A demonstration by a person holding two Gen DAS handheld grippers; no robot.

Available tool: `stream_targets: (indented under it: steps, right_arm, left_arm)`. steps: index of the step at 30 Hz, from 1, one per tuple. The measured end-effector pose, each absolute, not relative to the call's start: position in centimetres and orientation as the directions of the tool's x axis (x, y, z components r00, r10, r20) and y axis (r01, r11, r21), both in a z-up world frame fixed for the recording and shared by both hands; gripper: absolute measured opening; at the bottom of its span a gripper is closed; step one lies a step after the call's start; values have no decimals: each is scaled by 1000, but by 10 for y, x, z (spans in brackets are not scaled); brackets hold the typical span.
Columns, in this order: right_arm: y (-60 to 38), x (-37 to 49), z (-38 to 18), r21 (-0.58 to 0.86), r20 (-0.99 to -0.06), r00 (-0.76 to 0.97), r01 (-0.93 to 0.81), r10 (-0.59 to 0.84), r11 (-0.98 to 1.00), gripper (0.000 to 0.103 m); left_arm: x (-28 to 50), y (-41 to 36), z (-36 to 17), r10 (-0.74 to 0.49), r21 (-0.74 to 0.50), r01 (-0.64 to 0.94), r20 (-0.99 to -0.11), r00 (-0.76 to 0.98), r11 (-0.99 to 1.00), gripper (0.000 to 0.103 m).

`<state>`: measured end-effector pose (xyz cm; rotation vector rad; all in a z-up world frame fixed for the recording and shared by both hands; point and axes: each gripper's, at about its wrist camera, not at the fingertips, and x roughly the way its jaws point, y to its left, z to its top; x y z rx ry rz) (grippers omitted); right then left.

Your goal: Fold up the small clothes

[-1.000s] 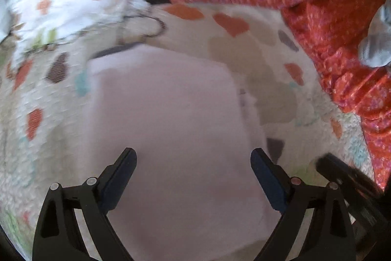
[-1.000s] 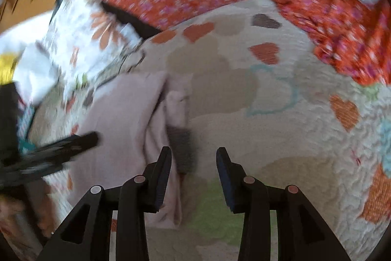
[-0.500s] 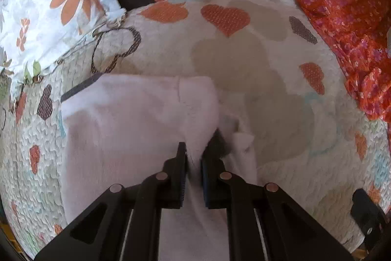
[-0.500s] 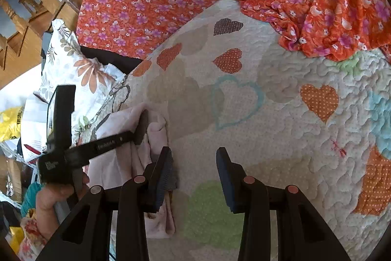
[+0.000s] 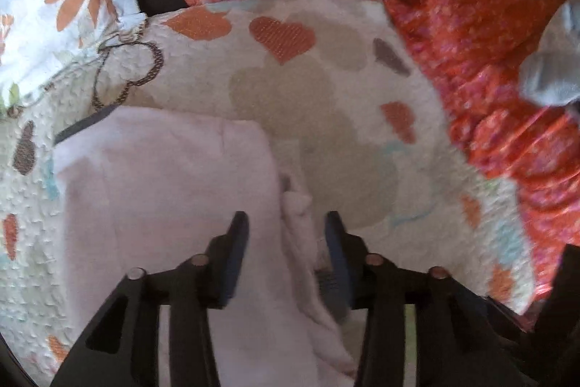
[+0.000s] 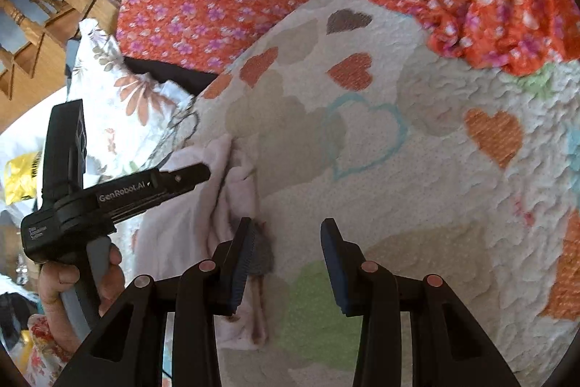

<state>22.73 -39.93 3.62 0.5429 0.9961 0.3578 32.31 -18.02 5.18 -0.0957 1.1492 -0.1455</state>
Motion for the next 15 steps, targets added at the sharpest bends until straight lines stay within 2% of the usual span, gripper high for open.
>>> stream_targets:
  steps: [6,10,12,13,15]
  right_arm:
    - [-381,222,27,610,-685,448,-79,574,789,42]
    - [-372,220,23,649,-657,409,-118,633,751,42]
    - [-364,216,23,694,-613,382,-157,691,702,42]
    - [-360,214,25,705,-597,373,-178,710,686,42]
    - [-347,209,30,707,-576,357,-234,735,667,42]
  left_arm:
    - [337,-193,15,-57,-42,53,-944,324,998,44]
    - [325,-179,38,-169,-171,21,-931,323,985,47]
    - [305,-164,56,-228,-231,34,-909,348,972,52]
    - [296,-158,61,-225,-229,32,-905,362,973,60]
    - [269,-137,70,-185,-190,27,-896,404,981,64]
